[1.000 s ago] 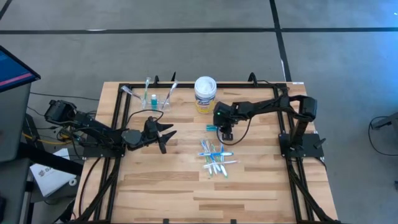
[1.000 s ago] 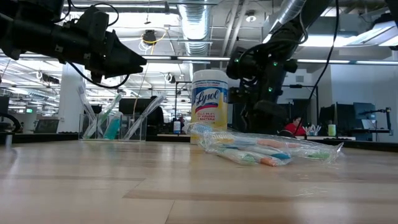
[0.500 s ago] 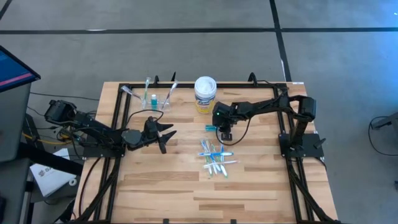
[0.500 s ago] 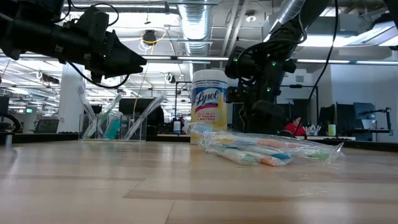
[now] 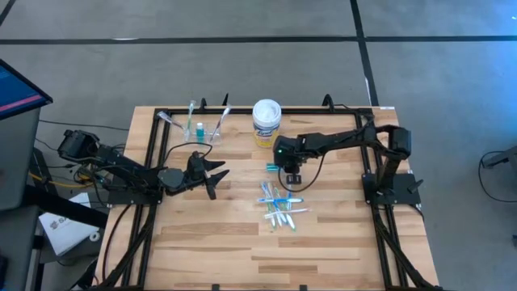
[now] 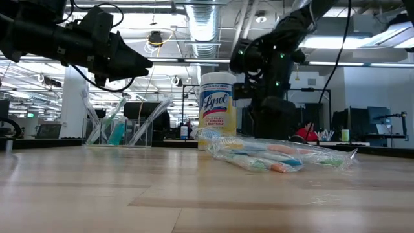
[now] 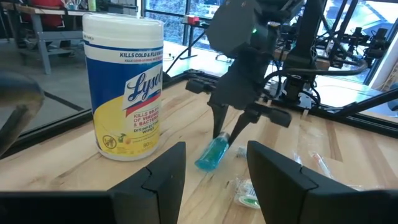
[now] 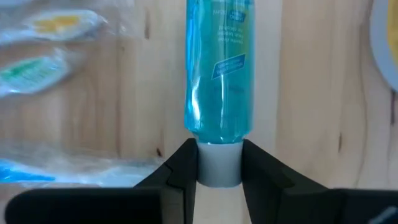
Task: Pick & Place toothbrushing station
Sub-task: Put the mouthwash into the transparent organizer
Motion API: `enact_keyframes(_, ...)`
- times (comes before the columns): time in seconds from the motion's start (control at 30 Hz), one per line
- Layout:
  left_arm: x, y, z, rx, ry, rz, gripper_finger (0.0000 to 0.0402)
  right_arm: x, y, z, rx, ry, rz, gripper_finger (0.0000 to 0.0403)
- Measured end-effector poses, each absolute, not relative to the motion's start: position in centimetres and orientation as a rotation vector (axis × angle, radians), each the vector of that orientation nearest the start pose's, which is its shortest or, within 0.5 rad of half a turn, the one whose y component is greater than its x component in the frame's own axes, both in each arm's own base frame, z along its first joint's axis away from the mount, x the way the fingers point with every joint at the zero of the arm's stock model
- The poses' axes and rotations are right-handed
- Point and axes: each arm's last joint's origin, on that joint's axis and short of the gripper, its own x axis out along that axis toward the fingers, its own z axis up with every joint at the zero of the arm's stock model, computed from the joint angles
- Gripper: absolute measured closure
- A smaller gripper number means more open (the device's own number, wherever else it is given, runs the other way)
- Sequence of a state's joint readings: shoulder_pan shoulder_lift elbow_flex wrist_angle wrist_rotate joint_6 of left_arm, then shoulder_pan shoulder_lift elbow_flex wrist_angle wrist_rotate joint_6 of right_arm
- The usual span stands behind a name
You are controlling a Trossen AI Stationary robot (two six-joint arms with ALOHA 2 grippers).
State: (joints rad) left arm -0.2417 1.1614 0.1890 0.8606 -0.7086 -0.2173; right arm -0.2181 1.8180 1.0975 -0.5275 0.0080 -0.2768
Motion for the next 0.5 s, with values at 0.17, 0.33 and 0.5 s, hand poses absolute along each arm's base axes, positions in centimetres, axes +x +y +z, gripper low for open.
enact_keyframes(0.17,19.1,-2.8,16.7,-0.165,0.048,0.475,0.0238,34.1,-6.4,16.6,-0.197,1.266,-0.040,0.0317)
enact_keyframes(0.33,19.1,-2.8,16.7,-0.201,0.039,0.476,0.0238,34.9,-5.3,18.5,-0.275,1.277,-0.056,0.0317)
enact_keyframes(0.5,19.1,-2.8,16.7,-0.239,0.034,0.458,0.0238,35.8,-4.2,20.4,-0.382,1.262,-0.068,0.0317)
